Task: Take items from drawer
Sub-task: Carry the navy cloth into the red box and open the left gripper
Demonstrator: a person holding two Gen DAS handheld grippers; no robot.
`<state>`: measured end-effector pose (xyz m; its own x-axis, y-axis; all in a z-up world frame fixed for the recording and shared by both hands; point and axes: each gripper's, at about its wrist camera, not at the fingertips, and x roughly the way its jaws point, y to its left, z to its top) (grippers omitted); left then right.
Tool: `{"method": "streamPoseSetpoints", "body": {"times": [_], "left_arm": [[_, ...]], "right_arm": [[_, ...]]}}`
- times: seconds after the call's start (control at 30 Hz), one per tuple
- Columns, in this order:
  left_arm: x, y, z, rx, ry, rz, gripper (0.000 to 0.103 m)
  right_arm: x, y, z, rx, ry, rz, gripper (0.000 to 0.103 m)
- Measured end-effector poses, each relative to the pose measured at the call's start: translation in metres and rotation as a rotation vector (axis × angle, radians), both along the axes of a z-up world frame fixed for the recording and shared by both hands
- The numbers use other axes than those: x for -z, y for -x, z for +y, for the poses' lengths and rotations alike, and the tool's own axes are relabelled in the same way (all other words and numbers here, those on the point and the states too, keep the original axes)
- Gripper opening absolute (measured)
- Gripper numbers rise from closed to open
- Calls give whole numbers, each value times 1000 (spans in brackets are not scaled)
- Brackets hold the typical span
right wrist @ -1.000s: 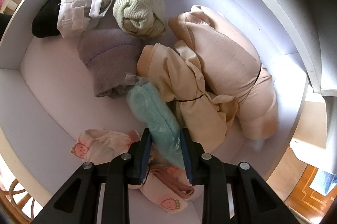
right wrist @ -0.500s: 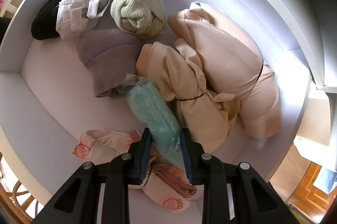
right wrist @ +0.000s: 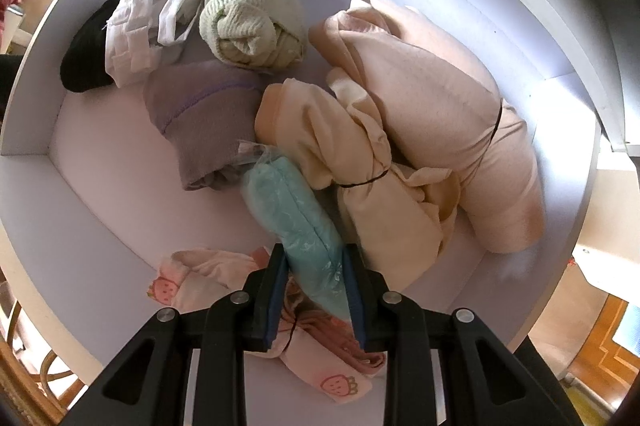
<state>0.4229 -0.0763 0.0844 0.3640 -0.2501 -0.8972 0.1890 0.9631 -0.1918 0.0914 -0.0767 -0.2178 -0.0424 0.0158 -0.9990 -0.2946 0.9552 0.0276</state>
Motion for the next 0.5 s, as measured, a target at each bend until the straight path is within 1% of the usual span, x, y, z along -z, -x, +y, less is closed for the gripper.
{"method": "streamPoseSetpoints", "body": {"times": [0.07,0.13,0.2,0.33,0.5], "left_arm": [[3,-6,-5,2,1,-5,37],[4,-8,-9,3,12,-25,60],[4,-10,-9,-12,-1,-45,69],[6,-6,-5,-4,-62,-67,69],[1,12,9,3,-97,-112,72]], "right_arm": [[0,0,-2,8,-8,2,27],[0,-1,-4,12,-12,4,27],[-1,-2,-5,14,-15,4,27],[-2,-1,-1,10,-9,4,27],[-2,-1,-2,-4,7,2,27]]}}
